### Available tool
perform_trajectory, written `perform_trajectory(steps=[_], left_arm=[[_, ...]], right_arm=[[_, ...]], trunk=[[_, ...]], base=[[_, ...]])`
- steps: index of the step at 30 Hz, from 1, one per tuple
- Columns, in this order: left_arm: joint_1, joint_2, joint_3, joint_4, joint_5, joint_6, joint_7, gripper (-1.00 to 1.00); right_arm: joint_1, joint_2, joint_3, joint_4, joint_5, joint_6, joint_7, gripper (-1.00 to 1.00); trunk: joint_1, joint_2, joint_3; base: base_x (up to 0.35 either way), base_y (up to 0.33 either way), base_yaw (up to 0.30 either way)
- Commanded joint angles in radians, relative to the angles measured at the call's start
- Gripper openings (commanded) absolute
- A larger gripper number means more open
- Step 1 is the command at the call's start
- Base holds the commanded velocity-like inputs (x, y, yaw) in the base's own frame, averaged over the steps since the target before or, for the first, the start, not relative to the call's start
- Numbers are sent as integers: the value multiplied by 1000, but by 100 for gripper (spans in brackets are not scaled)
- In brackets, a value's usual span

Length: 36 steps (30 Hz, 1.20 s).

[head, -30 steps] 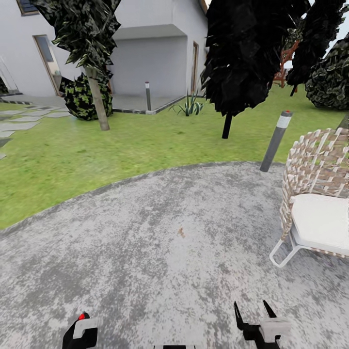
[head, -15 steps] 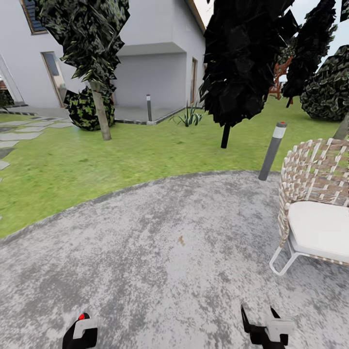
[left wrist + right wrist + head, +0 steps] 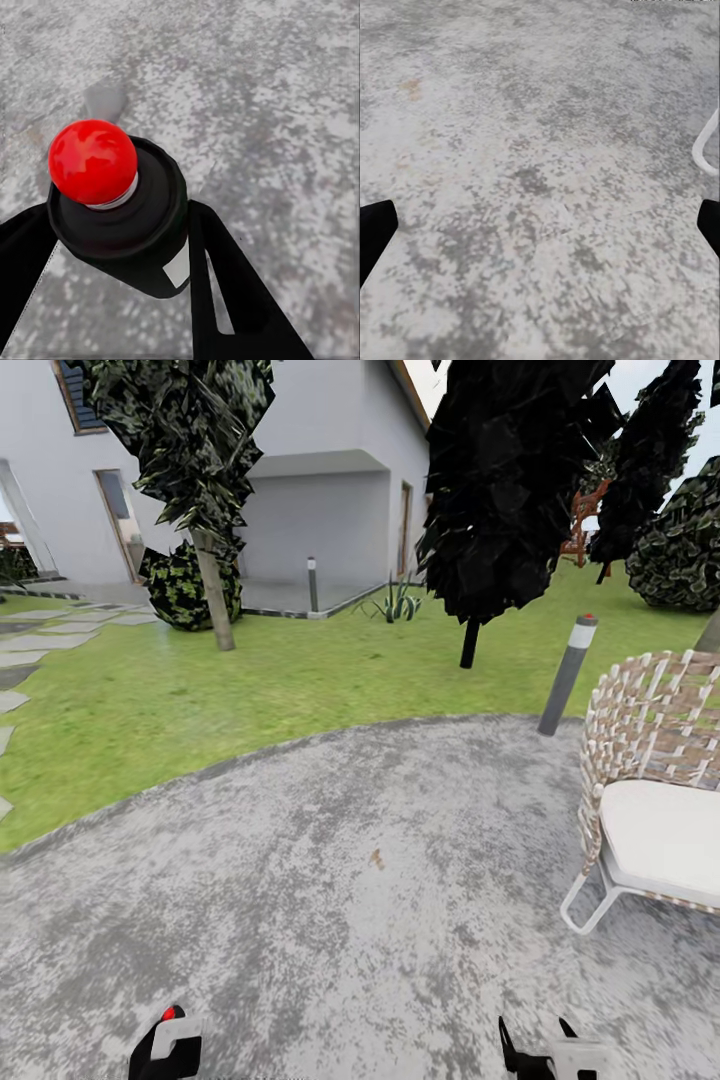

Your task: In the garden, pick up the pesticide atomizer on the floor and spray pesticide onto both trees until each tree trunk is fully covered.

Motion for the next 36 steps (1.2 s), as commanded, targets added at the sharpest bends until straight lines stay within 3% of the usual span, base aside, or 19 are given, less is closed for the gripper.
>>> perform_trajectory(steps=[1,12,36], left_arm=[[2,0,0,0,0,-1,0,-100],[11,-2,-1,-2,0,-1,0,-100],[11,0,1,-2,0,-1,0,-100]], right_arm=[[0,0,0,0,0,0,0,100],[0,0,2,0,0,-2,0,100],[0,1,2,0,2,-3,0,100]], trunk=[[0,0,0],[-4,7,3],[-96,175,78]], base=[[0,0,261],[0,0,275],[0,0,279]])
